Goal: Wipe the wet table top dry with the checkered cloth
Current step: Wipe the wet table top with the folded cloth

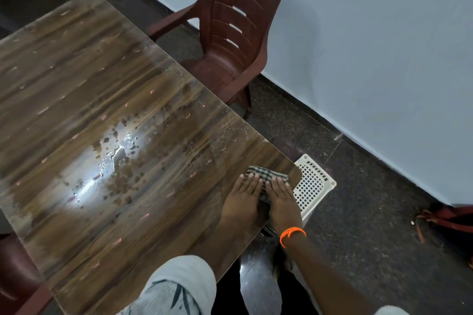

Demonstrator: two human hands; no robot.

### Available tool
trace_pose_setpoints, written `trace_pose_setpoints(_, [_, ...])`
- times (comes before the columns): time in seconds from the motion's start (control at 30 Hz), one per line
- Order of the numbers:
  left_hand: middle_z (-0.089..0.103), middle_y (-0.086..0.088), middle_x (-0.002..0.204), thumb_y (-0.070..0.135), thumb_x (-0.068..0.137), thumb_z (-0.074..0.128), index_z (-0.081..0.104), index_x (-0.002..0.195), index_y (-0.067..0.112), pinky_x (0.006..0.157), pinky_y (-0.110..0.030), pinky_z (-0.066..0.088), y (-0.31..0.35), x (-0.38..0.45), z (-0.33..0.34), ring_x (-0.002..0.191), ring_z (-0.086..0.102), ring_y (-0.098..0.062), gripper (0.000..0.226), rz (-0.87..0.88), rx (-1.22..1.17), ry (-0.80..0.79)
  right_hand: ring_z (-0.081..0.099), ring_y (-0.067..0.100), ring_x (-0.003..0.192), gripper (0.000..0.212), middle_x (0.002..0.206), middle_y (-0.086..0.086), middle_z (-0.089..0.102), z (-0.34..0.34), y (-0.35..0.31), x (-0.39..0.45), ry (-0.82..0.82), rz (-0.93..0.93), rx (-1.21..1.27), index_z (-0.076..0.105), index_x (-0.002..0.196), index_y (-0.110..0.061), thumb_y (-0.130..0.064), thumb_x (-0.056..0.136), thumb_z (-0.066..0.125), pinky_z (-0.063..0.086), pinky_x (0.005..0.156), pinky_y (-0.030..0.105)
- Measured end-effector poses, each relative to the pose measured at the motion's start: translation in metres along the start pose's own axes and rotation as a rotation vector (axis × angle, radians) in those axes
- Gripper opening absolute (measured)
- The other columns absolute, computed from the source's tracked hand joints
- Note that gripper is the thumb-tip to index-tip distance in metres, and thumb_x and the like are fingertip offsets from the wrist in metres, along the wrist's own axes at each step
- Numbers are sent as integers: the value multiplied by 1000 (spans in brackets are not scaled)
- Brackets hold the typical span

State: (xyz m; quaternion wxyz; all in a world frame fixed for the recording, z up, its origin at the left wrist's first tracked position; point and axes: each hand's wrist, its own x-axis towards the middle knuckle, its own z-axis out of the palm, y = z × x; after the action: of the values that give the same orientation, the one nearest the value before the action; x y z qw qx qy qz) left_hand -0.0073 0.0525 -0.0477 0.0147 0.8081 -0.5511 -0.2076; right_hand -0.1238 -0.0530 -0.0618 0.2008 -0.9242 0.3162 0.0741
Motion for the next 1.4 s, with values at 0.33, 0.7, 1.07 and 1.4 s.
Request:
trace_pose_setpoints(0.33, [53, -19, 146, 39, 91, 43, 61, 137, 7, 114, -48, 25, -24, -93, 30, 140, 46, -32, 60, 7, -120, 64, 50, 24, 125, 46, 129, 8, 60, 38, -43, -51, -27, -236, 34, 65, 119, -8, -13, 80, 42, 26, 111, 32])
trace_pose_setpoints(0.7, [34, -11, 161, 33, 86, 27, 42, 153, 12, 122, -42, 4, -27, -35, 10, 152, 25, -24, 72, -9, -26, -17, 51, 26, 124, 49, 129, 9, 60, 15, -14, -4, 77, -141, 50, 65, 119, -8, -8, 79, 36, 34, 107, 31])
trace_pose_setpoints(1.07, [45, -16, 153, 40, 89, 48, 50, 147, 6, 117, -49, 23, -15, -129, 52, 145, 38, -32, 67, -253, -165, 39, 56, 26, 120, 44, 121, 8, 65, 43, -60, -50, 17, -442, 70, 69, 111, -7, -11, 79, 39, 20, 112, 31])
trace_pose_setpoints(1.4, [48, -9, 153, 29, 84, 51, 50, 148, 12, 121, -44, 11, 29, -86, 44, 146, 37, -26, 65, -285, -73, -5, 55, 24, 120, 48, 123, 8, 64, 23, -3, -40, 83, -355, 52, 69, 113, -8, -8, 79, 35, 34, 106, 33])
